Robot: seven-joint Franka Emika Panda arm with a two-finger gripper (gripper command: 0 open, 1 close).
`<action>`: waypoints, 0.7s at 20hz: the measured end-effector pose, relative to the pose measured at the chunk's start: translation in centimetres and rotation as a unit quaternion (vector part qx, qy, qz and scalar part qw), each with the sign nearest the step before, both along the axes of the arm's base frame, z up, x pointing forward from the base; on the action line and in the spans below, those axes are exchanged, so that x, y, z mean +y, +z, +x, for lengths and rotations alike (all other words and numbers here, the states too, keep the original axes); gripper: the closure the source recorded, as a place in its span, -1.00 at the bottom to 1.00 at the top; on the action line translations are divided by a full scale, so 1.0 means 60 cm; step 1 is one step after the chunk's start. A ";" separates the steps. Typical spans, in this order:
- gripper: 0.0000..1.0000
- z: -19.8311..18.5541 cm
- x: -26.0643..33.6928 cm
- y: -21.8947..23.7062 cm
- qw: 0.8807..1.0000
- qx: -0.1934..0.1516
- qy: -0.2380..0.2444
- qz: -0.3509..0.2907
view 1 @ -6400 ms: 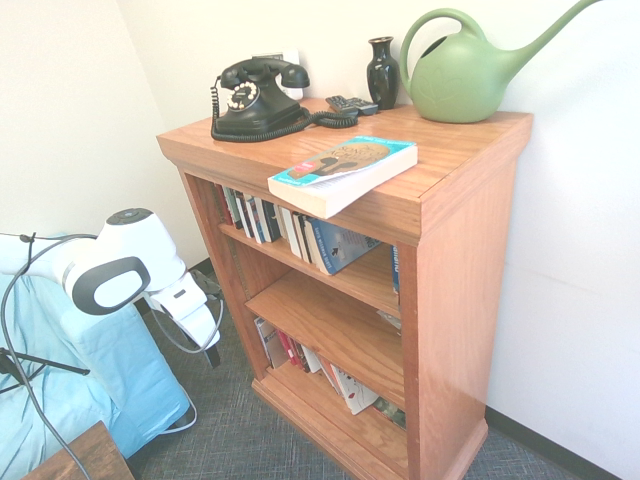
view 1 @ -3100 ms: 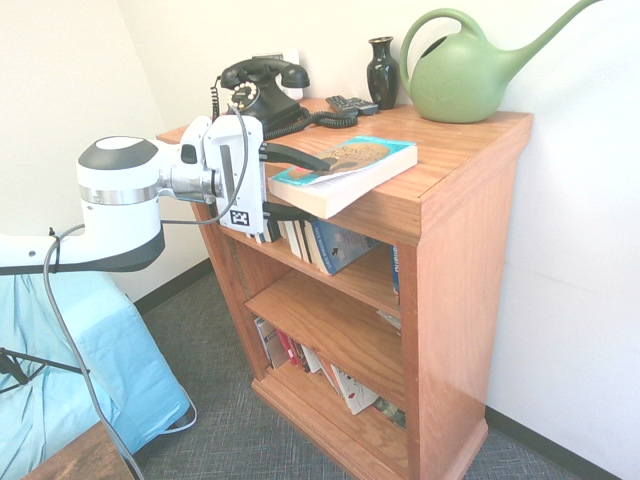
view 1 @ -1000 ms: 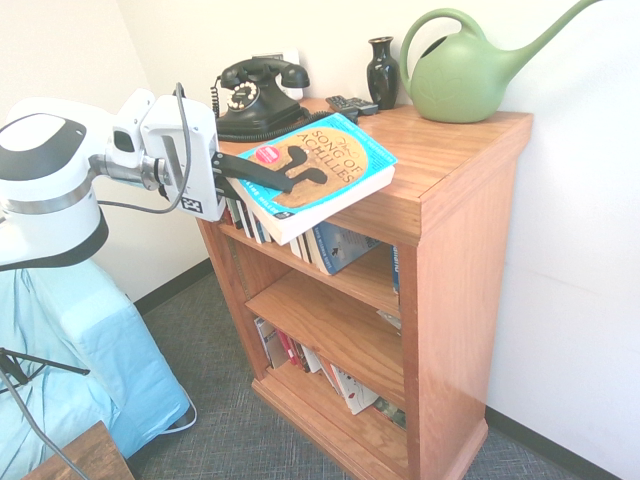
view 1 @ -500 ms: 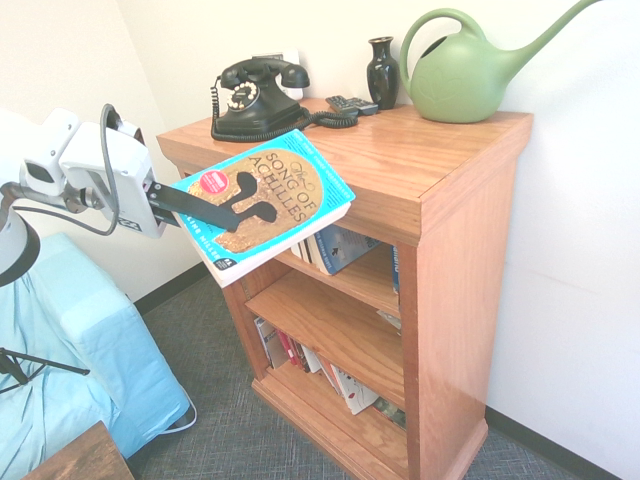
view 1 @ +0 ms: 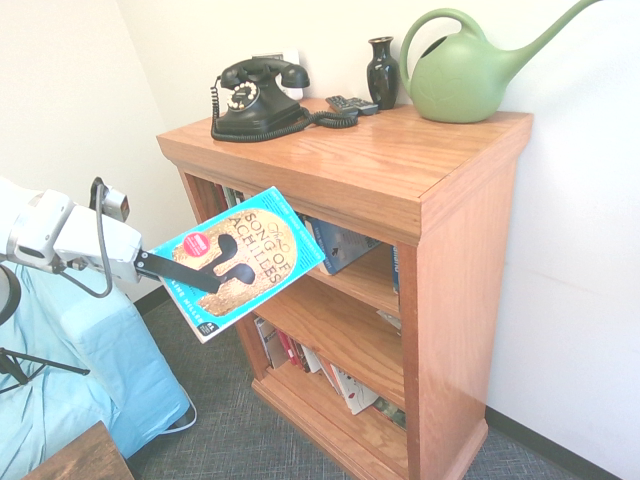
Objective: Organize the shelf
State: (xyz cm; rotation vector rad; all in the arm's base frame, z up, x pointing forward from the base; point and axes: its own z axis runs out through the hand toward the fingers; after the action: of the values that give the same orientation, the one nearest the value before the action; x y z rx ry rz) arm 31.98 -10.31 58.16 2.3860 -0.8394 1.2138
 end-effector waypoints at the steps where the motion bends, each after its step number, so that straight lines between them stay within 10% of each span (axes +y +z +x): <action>1: 1.00 0.002 0.005 -0.016 1.000 0.003 0.004 0.005; 14: 1.00 0.089 0.047 -0.167 0.998 0.023 0.033 0.047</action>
State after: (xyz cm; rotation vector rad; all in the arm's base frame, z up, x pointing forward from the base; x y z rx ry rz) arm 37.33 -7.50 48.17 2.5257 -0.8257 1.1633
